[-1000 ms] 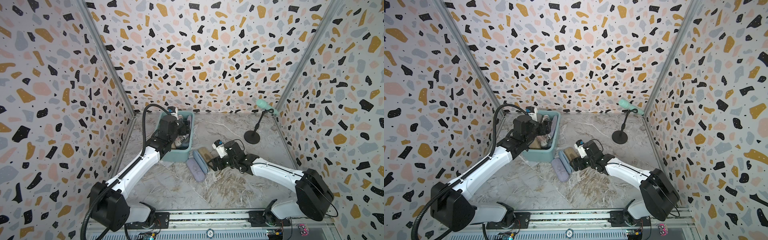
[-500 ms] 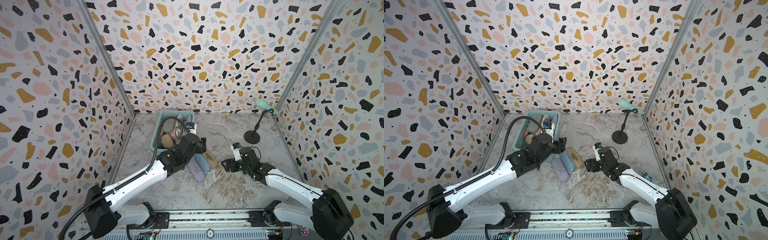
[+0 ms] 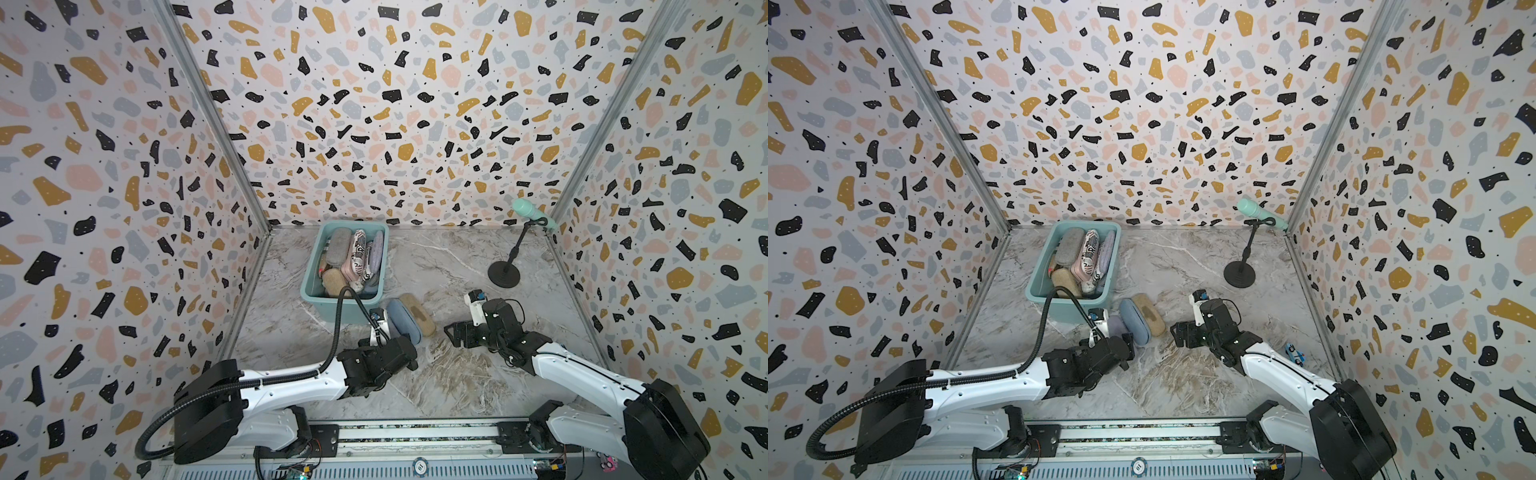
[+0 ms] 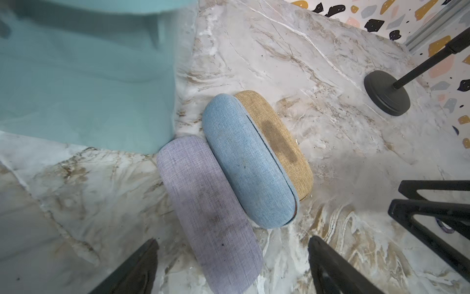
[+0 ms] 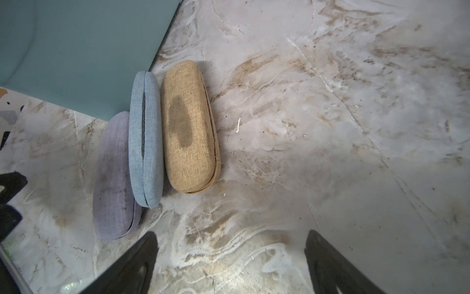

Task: Put the glasses cases into the storage boxes
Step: Adjust the glasses case at the center of the board.

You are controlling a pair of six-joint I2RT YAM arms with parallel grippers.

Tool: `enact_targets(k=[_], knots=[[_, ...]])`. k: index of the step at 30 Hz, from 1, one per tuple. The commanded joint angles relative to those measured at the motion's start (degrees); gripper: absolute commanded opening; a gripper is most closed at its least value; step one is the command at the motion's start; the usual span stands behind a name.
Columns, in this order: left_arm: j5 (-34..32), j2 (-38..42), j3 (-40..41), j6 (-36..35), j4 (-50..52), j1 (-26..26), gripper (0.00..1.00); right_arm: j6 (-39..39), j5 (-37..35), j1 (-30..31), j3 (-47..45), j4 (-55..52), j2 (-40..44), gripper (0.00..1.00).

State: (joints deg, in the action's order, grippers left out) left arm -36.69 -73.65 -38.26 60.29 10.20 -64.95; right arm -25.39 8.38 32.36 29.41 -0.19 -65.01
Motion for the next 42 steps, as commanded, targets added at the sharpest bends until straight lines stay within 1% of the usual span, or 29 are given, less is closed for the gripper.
enact_targets(k=[1,4,7,13,19,24,26,28,32,37,42], knots=[[-1.4,-3.5,-2.2,2.3,0.0,0.0,0.95,0.9,1.1,-0.2,-0.2,0.7,1.4,0.94],[-0.1,-6.9,-3.7,2.5,0.3,0.1,0.95,1.0,1.7,-0.1,-0.5,1.2,1.6,0.95],[-0.8,-9.8,-6.4,2.8,4.2,0.6,0.99,1.0,1.7,-0.1,-0.9,1.2,2.0,0.95],[5.2,-12.9,-6.2,1.5,1.4,3.0,1.00,1.2,0.6,-0.1,-2.1,1.2,3.6,0.96],[8.1,-15.1,-6.3,1.8,0.9,5.0,0.99,0.5,0.8,-0.1,-3.6,2.7,4.3,0.97],[7.2,-17.2,-7.7,0.4,2.7,5.7,0.95,0.1,1.2,-0.1,-4.7,4.6,3.7,0.97],[5.3,-17.7,-8.6,-0.2,5.1,5.7,0.91,0.0,1.4,-0.1,-4.8,5.0,3.0,0.96],[2.5,-18.1,-9.7,-0.7,9.1,5.7,0.89,-0.2,2.4,-0.1,-4.6,5.2,2.6,0.96],[2.1,-16.1,-7.1,-1.5,9.6,5.7,0.87,-0.1,3.2,-0.1,-4.2,5.3,2.4,0.95],[3.5,-11.4,-3.2,-3.2,9.2,5.7,0.84,0.2,3.4,-0.1,-3.1,4.3,2.2,0.95],[4.5,-6.0,-1.1,-4.5,11.3,5.7,0.83,-0.4,3.6,-0.1,-2.8,4.1,2.6,0.94]])
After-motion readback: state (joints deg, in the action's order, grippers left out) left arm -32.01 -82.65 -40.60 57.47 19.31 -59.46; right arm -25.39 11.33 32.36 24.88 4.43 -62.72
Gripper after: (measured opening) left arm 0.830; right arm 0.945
